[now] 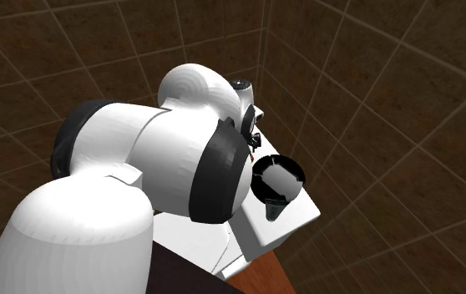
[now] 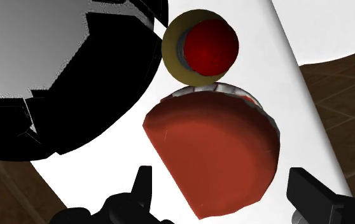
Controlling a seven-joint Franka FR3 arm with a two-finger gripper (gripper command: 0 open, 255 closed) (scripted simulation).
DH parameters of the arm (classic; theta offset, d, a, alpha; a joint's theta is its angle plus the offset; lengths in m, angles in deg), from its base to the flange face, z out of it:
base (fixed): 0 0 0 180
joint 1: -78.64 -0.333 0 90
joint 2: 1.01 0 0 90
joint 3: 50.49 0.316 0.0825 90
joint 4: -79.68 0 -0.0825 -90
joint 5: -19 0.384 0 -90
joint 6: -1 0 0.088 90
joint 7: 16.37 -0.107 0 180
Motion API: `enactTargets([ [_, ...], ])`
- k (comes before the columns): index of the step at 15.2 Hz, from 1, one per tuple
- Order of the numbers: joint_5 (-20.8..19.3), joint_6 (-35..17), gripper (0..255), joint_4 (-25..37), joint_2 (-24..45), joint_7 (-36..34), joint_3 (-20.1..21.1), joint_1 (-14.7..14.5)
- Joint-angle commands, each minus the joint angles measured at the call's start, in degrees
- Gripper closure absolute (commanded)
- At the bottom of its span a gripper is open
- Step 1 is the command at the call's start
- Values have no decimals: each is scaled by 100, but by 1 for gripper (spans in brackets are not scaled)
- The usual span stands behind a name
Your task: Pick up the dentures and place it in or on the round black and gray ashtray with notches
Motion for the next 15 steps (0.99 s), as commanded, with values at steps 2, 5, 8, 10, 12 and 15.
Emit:
enactTargets([
  [2, 0, 0, 255, 0, 0, 0, 0, 0],
  [5, 0, -3, 255, 4, 8, 1, 0, 1],
  [8, 1, 5, 255, 10, 5, 4, 0, 3],
  [10, 0, -1, 255, 1, 1, 0, 0, 0],
  [12, 6, 72, 255, -56, -128, 8, 8, 6],
  [15, 17, 188, 255, -125, -313, 21, 21, 14],
])
